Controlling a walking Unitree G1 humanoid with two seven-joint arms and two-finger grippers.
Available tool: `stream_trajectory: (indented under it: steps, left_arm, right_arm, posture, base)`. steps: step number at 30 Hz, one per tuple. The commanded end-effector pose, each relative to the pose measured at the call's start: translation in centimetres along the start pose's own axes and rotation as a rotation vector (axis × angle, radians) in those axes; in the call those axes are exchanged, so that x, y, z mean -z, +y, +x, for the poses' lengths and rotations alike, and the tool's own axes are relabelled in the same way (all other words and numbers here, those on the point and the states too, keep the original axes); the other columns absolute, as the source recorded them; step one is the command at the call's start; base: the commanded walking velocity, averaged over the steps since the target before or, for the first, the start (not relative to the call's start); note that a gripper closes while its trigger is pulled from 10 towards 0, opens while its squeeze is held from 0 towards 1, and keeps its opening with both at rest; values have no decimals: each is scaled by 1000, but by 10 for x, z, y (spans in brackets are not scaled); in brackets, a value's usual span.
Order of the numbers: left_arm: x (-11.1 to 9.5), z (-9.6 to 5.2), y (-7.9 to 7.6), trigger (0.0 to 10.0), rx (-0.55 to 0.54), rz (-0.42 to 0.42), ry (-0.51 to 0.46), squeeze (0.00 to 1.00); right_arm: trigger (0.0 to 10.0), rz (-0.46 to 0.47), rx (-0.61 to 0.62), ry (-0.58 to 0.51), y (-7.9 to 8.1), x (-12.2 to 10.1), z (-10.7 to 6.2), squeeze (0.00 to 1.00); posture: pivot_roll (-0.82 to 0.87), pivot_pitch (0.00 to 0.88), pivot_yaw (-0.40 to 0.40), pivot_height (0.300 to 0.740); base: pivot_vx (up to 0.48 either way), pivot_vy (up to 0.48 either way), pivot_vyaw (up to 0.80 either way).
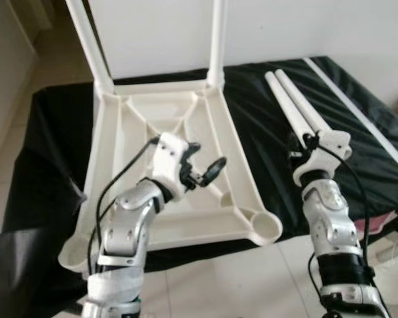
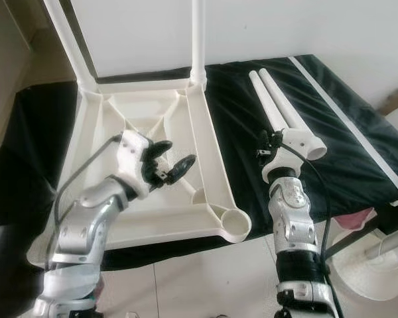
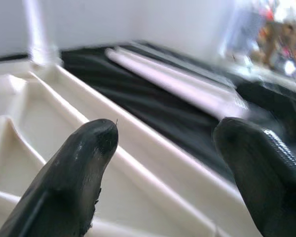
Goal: Building children table
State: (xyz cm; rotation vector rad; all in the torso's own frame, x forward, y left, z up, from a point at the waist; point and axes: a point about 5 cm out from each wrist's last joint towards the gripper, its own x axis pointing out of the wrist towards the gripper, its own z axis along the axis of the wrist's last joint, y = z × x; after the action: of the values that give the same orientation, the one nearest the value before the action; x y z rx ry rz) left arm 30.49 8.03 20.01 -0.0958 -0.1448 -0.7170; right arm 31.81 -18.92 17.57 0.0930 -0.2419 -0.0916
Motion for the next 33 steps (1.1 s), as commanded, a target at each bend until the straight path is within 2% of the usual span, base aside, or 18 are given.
stream_trajectory:
  steps: [1, 3, 4, 6, 8, 9, 10, 13, 16, 20, 27, 30, 32, 33]
  left_arm:
    - [0, 0, 4, 10000, -77, -39, -5, 0]
    - [1, 1, 5, 10000, -89, -55, -6, 0]
    - [1, 5, 11, 10000, -164, -44, -8, 0]
    - [2, 10, 17, 10000, -237, -38, 26, 0]
    - [3, 12, 20, 10000, -270, -44, 50, 0]
    - [6, 14, 24, 10000, -289, -107, 58, 0]
    - [6, 14, 24, 10000, -289, -107, 58, 0]
    - [5, 21, 28, 10000, -317, -214, 41, 0]
    - [-2, 25, 25, 10000, -311, -218, 10, 0]
    - [0, 24, 27, 10000, -323, -195, 16, 0]
    - [-4, 27, 29, 10000, -325, -140, -8, 0]
    - [-2, 30, 27, 10000, -312, -85, 0, 0]
    - [-3, 34, 21, 10000, -287, -20, -2, 0]
    - [-3, 34, 21, 10000, -287, -20, -2, 0]
  right_arm:
    - [10000, -2, 10, -24, 1, -3, -5, 0]
    - [10000, 2, 12, -28, 2, -4, -7, 0]
    - [10000, -16, 30, 15, 3, 1, -11, 0]
    - [10000, -5, 44, 22, 4, -1, -13, 0]
    - [10000, 3, 49, 19, 4, -3, -14, 0]
    - [10000, 4, 65, 32, 4, -3, -13, 0]
    - [10000, 4, 65, 32, 4, -3, -13, 0]
    - [10000, 24, 87, 39, 5, -4, -13, 0]
    - [10000, 64, 92, 68, 9, -6, -14, 0]
    - [10000, 39, 15, 72, 19, -8, -15, 0]
    - [10000, 52, 45, 89, 19, -12, -16, 0]
    - [10000, 19, 55, 76, 16, -14, -17, 0]
    - [10000, -4, 92, 50, 8, -17, -21, 0]
    - [10000, -4, 92, 50, 8, -17, -21, 0]
  posture:
    - [-73, 71, 23, 740]
    - [-73, 71, 23, 740]
    - [-81, 78, 18, 740]
    - [-88, 83, 15, 740]
    - [-88, 83, 15, 740]
    - [-93, 87, 15, 740]
    - [-93, 87, 15, 740]
    - [-103, 82, 19, 740]
    - [-122, 97, 19, 740]
    - [-131, 110, 22, 740]
    - [-160, 121, 40, 740]
    - [-164, 117, 54, 740]
    - [-154, 115, 67, 740]
    - [-154, 115, 67, 740]
  base:
    - [0, 0, 0]
    - [0, 0, 0]
    - [0, 0, 0]
    - [0, 0, 0]
    - [0, 0, 0]
    - [0, 0, 0]
    - [0, 0, 0]
    - [0, 0, 0]
    - [0, 0, 0]
    - [0, 0, 0]
    - [0, 0, 0]
    - [0, 0, 0]
    - [0, 0, 0]
    - [0, 0, 0]
